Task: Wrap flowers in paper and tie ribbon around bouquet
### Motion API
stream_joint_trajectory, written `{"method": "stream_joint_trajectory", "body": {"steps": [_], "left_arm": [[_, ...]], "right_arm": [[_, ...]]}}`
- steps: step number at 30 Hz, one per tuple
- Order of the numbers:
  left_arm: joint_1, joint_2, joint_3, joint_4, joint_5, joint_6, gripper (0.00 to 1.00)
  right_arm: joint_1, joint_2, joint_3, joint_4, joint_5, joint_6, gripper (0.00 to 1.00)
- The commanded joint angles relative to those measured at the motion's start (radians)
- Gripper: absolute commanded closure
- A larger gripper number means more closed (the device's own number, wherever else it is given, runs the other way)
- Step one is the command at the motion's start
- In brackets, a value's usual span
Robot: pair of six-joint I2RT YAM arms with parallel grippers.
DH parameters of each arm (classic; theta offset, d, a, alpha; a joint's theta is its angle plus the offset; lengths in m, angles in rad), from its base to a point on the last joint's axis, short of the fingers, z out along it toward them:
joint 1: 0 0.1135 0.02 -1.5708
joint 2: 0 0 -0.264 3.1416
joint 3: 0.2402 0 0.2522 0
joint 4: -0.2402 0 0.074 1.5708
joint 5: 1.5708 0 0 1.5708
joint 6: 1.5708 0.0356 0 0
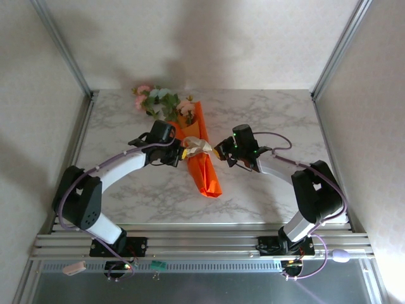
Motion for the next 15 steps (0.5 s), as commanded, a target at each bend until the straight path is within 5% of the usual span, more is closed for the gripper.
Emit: {"method": "stream_joint_trajectory", "body": {"steps": [1, 15], "left_arm": [[0.016, -0.042, -0.040, -0.061, -0.017, 0.032, 1.00], [0.094, -0.173, -0.152, -0.127, -0.076, 0.075, 1.00]], "right_arm": [[-0.008, -0.026, 0.018, -0.038, 0.007, -0.032, 1.00], [-0.020, -0.049, -0.008, -0.080, -0.011, -0.070, 1.00]]}}
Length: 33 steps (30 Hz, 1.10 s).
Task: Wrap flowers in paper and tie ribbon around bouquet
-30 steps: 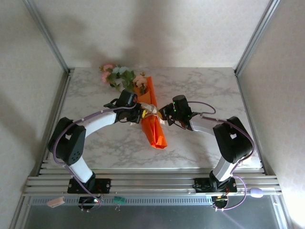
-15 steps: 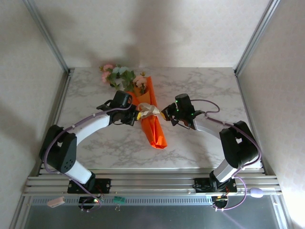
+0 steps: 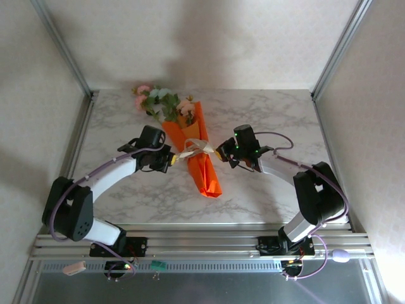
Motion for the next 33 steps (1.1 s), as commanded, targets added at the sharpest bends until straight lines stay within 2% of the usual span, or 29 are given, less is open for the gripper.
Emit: {"method": "stream_joint_trajectory", "body": {"steps": [1, 15, 21, 33], "left_arm": [[0.030, -0.061, -0.053, -0.056, -0.047, 0.019, 1.00], [0.051, -0.053, -0.100, -0.012, -0.089, 0.015, 1.00], [0.073, -0.062, -0.136, 0.013, -0.087, 0.007, 1.00], [0.109, -0.086, -0.162, 0.002, -0.100, 0.012, 1.00]], "right_arm": [[-0.012, -0.026, -0.005, -0.026, -0.008, -0.032, 1.00], [-0.036, 0.024, 0.084, -0.235, -0.011, -0.245, 1.00], [-0.045, 0.023, 0.092, -0.300, 0.023, -0.323, 1.00], [-0.081, 0.026, 0.087, -0.362, 0.075, -0.393, 1.00]]}}
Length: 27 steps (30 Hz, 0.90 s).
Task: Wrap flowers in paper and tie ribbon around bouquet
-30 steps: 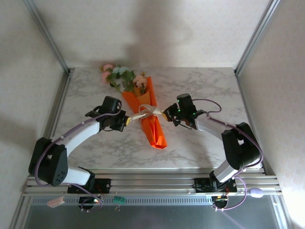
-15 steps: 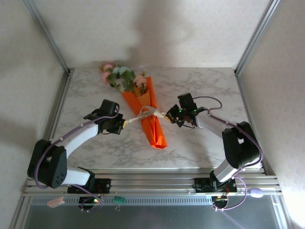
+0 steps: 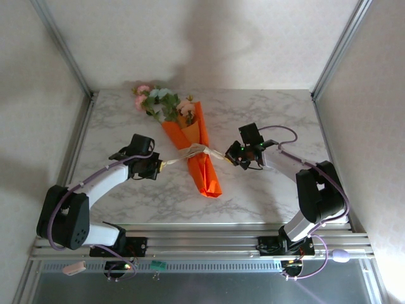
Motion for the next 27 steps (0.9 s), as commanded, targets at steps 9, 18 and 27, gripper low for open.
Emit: {"method": "stream_joint_trajectory", "body": {"steps": [9, 18, 27], "left_arm": [[0.042, -0.029, -0.049, -0.008, -0.035, 0.012, 1.00], [0.065, -0.054, -0.081, -0.005, -0.044, 0.005, 1.00], [0.078, -0.029, -0.076, 0.041, -0.008, 0.022, 1.00]], "right_arm": [[-0.040, 0.019, 0.007, -0.075, 0.059, -0.080, 1.00], [-0.084, 0.014, -0.003, -0.089, 0.078, -0.114, 1.00], [-0.075, 0.054, 0.054, -0.056, 0.043, -0.118, 1.00]]}}
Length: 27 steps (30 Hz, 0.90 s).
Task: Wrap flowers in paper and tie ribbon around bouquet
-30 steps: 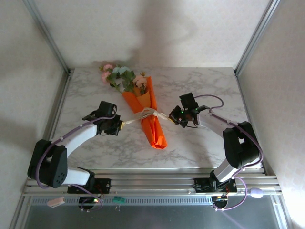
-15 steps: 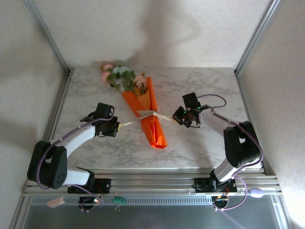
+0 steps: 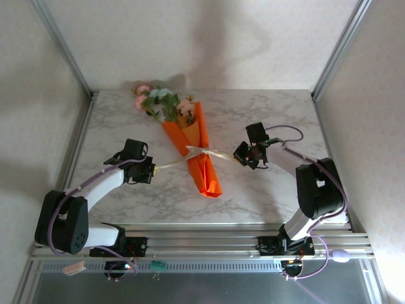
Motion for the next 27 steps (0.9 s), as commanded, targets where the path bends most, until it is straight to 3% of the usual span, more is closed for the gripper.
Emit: {"method": "stream_joint_trajectory", "body": {"steps": [1, 10, 19, 22, 24, 27], "left_arm": [[0.008, 0.018, 0.017, 0.021, 0.009, 0.024, 1.00], [0.009, 0.023, 0.037, -0.014, -0.009, 0.038, 1.00], [0.009, 0.036, 0.046, -0.005, 0.006, 0.055, 1.00], [0.003, 0.058, 0.068, -0.023, 0.029, 0.072, 0.71], [-0.007, 0.049, 0.087, -0.049, 0.029, 0.073, 0.64], [-0.034, -0.005, 0.179, -0.154, -0.065, 0.093, 0.52]], "right_arm": [[0.010, 0.017, 0.053, 0.002, -0.013, -0.022, 1.00], [0.017, 0.014, 0.058, -0.033, 0.011, -0.025, 1.00], [0.031, 0.022, 0.024, -0.007, -0.045, 0.009, 1.00], [0.036, 0.018, 0.023, 0.003, -0.048, 0.007, 1.00], [0.036, 0.023, 0.028, 0.010, -0.059, 0.010, 1.00], [0.040, 0.027, 0.036, 0.015, -0.067, 0.013, 1.00]]}}
